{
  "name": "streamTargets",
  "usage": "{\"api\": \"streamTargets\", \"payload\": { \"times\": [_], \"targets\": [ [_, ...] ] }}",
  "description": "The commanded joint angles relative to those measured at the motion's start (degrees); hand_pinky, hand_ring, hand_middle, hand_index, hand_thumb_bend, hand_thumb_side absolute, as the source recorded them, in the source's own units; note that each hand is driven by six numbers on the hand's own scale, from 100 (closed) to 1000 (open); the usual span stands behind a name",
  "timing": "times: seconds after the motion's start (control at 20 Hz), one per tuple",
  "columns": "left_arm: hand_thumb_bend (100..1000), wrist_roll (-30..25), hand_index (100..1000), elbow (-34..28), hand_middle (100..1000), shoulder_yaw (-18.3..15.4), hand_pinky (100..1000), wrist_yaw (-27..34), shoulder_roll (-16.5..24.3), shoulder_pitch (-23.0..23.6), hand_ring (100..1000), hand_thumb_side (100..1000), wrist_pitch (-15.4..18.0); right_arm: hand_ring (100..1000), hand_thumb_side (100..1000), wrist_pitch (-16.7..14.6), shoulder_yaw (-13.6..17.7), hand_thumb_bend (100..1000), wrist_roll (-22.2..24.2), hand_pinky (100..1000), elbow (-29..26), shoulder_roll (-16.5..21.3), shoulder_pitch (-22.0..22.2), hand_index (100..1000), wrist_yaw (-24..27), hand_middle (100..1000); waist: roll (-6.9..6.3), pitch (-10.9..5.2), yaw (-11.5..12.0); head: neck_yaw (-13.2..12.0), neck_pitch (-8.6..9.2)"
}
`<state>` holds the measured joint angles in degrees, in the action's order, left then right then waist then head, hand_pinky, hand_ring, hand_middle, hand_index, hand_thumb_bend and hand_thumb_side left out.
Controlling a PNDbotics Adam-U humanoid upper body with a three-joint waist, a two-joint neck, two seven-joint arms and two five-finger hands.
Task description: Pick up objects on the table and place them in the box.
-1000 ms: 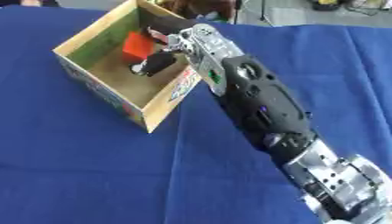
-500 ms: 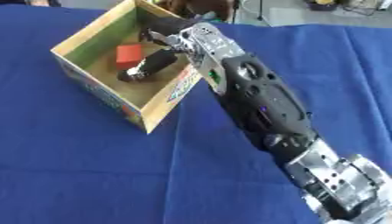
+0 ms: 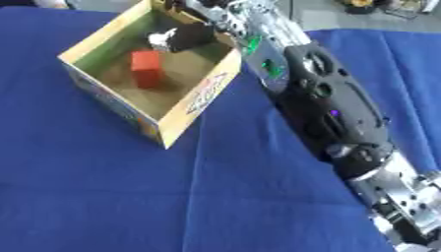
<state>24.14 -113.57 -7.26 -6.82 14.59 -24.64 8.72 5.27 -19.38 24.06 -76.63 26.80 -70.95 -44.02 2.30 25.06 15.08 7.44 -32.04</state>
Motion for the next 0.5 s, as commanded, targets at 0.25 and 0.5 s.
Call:
{"api": "streamTargets", "payload": {
  "times": [0.25,0.5],
  "targets": [
    [100,0.3,771,-1.0,609,-0.5,471,-0.4,1.2,0.4,637,926,-0.3,849,867,7.2,3.1,252,-4.1,736,-15.2,7.4,2.1,847,10.5,716,-1.22,-2.49,-1.1,-1.1,-1.03],
    [100,0.6,771,-1.0,610,-0.8,472,-0.6,1.2,1.1,638,925,-0.5,819,891,11.7,6.1,100,-7.0,690,-24.0,12.0,7.5,826,16.7,651,-2.16,-3.23,-2.2,-2.1,-1.89]
  ]
}}
